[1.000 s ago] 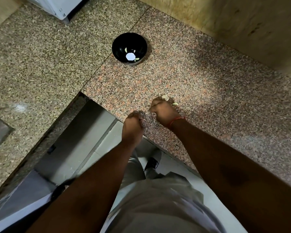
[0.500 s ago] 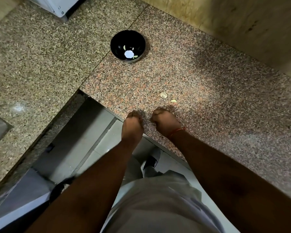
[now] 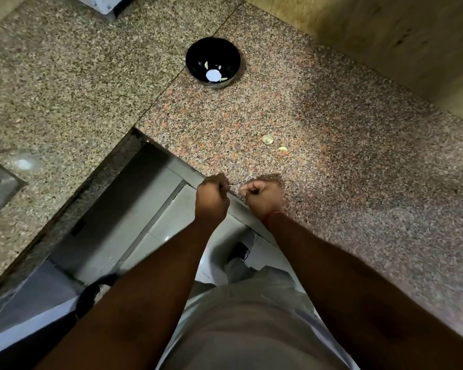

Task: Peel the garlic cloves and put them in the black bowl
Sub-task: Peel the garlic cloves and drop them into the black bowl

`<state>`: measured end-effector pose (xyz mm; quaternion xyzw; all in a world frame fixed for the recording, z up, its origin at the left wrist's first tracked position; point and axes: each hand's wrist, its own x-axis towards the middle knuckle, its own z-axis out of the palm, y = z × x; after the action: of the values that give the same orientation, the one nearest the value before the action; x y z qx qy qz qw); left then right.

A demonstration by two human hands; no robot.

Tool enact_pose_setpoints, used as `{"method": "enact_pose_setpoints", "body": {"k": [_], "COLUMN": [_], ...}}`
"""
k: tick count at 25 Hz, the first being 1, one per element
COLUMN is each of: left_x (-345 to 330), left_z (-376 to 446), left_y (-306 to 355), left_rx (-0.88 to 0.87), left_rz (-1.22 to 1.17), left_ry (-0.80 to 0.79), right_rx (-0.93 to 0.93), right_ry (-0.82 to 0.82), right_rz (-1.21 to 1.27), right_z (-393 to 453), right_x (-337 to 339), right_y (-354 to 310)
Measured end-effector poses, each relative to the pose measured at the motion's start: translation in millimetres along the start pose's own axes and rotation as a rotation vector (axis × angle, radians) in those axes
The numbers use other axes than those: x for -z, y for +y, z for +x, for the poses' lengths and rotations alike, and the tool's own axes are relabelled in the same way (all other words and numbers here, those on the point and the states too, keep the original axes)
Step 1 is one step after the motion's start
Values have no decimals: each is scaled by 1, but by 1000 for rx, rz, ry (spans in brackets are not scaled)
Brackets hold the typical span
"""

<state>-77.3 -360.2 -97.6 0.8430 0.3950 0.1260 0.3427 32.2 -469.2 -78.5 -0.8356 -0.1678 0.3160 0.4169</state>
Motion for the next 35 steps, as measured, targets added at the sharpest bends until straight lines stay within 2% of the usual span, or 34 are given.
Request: {"method": "enact_pose_setpoints", "body": {"k": [2,4,11,15,20,25,31,35], "left_x": [4,14,79,117,132,122,65,6], "left_z": [-16,-41,-161,-234,-304,-343,-373,-387], "left_y": [-16,-36,-123,-183,-269,-387,-546,-655], "left_rx": [215,413,706,879,1090,1221,1340,1394], "left_rz": [-150,-308,-536,-714,-952,-1071,-1066,-998], "left_ry": [35,96,367,587,837,1065,1127,1081], "right_rx": [-176,-257,-358,-386,-363,-351,-250,-223], "right_ry": [-27,-72,-369,-627,-902,-1070,-1179,-1153], "right_rz": [296,481,585,479,250,96,-151,-258], "right_z": [-12,-25,-100,-155,-206,-222,-207,-202], "right_x": [-18,-41,-154,-242,-354,-491,-646,-734], "right_y": [-11,-15,-23,-27,-19,39,139,195]}}
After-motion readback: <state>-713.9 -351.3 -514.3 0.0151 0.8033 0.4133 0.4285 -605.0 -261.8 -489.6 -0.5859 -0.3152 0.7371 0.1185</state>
